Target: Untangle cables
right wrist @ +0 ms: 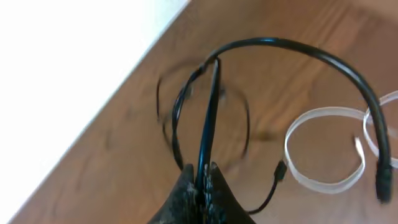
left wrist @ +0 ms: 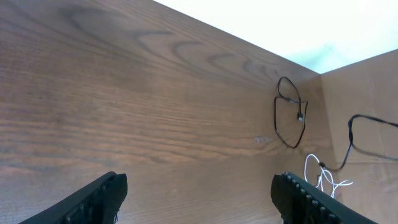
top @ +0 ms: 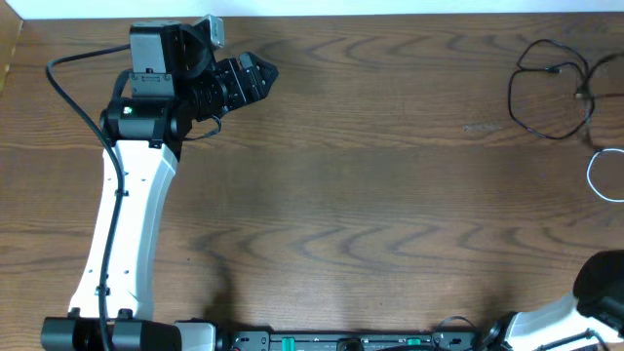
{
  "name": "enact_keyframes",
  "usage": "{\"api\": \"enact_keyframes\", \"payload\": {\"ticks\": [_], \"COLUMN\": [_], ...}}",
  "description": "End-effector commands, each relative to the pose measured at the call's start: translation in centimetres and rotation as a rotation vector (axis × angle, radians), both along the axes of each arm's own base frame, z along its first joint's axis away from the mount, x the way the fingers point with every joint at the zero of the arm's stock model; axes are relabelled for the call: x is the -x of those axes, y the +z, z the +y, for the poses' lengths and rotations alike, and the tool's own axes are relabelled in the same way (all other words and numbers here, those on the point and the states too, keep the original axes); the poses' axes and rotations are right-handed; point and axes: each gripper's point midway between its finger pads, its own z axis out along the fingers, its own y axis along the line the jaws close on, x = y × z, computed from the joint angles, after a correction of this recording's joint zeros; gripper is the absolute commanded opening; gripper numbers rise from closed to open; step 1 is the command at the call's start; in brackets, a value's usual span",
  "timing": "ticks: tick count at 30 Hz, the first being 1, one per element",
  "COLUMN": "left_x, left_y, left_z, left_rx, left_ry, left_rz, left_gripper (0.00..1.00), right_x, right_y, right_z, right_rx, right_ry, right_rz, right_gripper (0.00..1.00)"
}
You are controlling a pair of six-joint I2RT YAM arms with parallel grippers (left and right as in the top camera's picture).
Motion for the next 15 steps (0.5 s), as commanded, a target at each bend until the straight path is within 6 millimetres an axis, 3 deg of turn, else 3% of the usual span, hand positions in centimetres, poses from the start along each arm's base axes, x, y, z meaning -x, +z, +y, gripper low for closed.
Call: {"api": "enact_keyframes", "payload": {"ticks": [1,5,8,9,10,11,13,15], "left_x": [-0.1,-0.1,-0.3,-0.4,-0.5,-0.5,-0.6,-0.7], "left_y": [-0.6,-0.7,-1.2,-1.4,-1.6,-1.8,-2.1,-2.3], "left_z": [0.1,0.1,0.1,0.1,0.1,0.1,0.0,0.0], "left_rx": [-0.019,-0.019,-0.019,-0.019,-0.019,-0.020,-0.020,-0.020], "left_ry": [-0.003,-0.003,-0.003,-0.003,-0.003,-0.003,-0.003,-0.003], "left_rz": [0.006,0.010,0.022,0.026,0.032,0.037,0.043,0.048], "left_gripper": [0.79,0.79,0.79,0.79,0.79,0.79,0.79,0.79], "right_x": [-0.8,-2.2,-2.7,-2.8,-2.8,-2.9,-3.0,-3.4], "right_y": [-2.5,-6.3,-10.2,-11.9,-12.9,-14.0,-14.7,-14.5], "right_z": [-4.8,-9.8,-11.4,-11.5,-11.3,-10.8,-9.9,-8.9], "right_rx": [-0.017,-0.026,-0.055,-0.083,-0.110,-0.148,-0.193,-0.225], "right_ry": [-0.090,-0.167,-0.186,-0.181,-0.171,-0.154,-0.117,-0.069], "right_rz": [-0.017,-0.042,-0.001,0.023,0.036,0.050,0.056,0.041], "right_gripper": [0.01,0.01,0.04,0.22,0.50,0.70,0.89,0.94]}}
